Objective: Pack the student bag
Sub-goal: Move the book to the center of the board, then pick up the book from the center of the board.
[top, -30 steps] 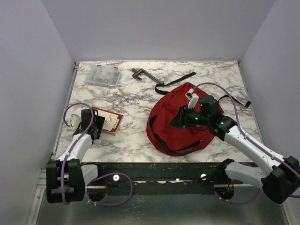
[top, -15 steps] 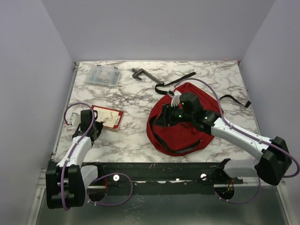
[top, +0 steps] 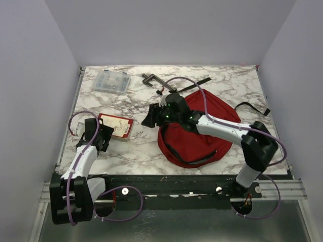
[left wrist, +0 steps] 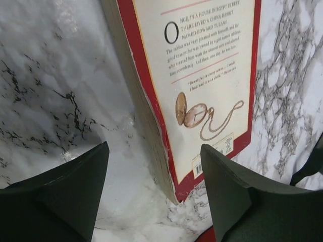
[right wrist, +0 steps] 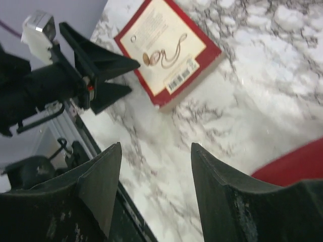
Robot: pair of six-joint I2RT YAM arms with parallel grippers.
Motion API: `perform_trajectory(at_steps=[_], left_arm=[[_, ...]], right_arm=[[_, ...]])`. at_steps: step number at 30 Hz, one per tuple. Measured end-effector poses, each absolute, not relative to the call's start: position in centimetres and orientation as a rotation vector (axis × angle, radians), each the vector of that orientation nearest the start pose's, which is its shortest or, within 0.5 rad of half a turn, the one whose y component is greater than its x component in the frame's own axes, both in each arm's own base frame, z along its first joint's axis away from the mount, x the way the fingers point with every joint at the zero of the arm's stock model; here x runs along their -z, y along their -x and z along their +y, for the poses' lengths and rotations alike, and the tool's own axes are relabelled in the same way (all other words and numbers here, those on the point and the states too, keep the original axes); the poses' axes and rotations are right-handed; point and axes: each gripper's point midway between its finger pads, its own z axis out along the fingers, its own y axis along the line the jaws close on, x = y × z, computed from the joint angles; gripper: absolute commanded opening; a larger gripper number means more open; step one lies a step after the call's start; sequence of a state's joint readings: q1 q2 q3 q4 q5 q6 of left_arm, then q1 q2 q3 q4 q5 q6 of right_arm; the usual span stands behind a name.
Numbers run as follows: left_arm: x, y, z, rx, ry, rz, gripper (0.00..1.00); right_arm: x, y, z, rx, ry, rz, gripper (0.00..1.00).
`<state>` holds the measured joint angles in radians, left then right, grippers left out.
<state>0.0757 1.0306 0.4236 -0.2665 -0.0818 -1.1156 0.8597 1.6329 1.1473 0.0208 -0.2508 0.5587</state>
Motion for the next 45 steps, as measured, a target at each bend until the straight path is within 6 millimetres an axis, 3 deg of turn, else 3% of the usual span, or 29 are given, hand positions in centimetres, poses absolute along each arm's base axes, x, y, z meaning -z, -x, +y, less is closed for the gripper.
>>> perform_trajectory(at_steps=[8,12,17,20,22,27,34,38,43,45], left_arm=[[-5.4,-28.2,0.4,0.396,1.426,2.087,0.75],[-4.7,-27.6,-0.3,0.433,1.429,2.131,0.73],[-3.6,-27.1,-1.0,0.452,1.434,2.188,0.71],[-3.6,-27.4,-1.2,0.476,1.421,2.21,0.69],[-3.5,-27.5,-1.4,0.494,1.419,2.217,0.67],[-3.3,-27.9,-2.2,0.555,1.411,2.246,0.47],[-2.8,-26.8,-3.6,0.644,1.4,2.299,0.18],[-3.5,-26.2,-4.2,0.693,1.358,2.281,0.0],[-4.8,-26.3,-4.4,0.722,1.291,2.258,0.0],[-5.2,-26.3,-4.4,0.729,1.269,2.252,0.0]], right_arm=[[-14.1,-32.4,47.8,-1.14,0.411,2.133,0.66],[-11.6,-35.3,51.2,-1.142,0.405,2.125,0.59],[-7.9,-37.1,53.0,-1.11,0.401,2.152,0.51],[-5.8,-37.7,53.6,-1.088,0.412,2.172,0.39],[-4.6,-38.0,54.0,-1.076,0.428,2.186,0.38],[-3.5,-36.8,53.6,-1.084,0.446,2.198,0.38],[-3.5,-32.8,48.8,-1.072,0.424,2.254,0.38],[-3.4,-31.8,47.6,-1.072,0.423,2.263,0.4],[-3.5,-31.5,47.7,-1.09,0.443,2.25,0.48],[-3.7,-31.3,47.7,-1.096,0.47,2.241,0.55]])
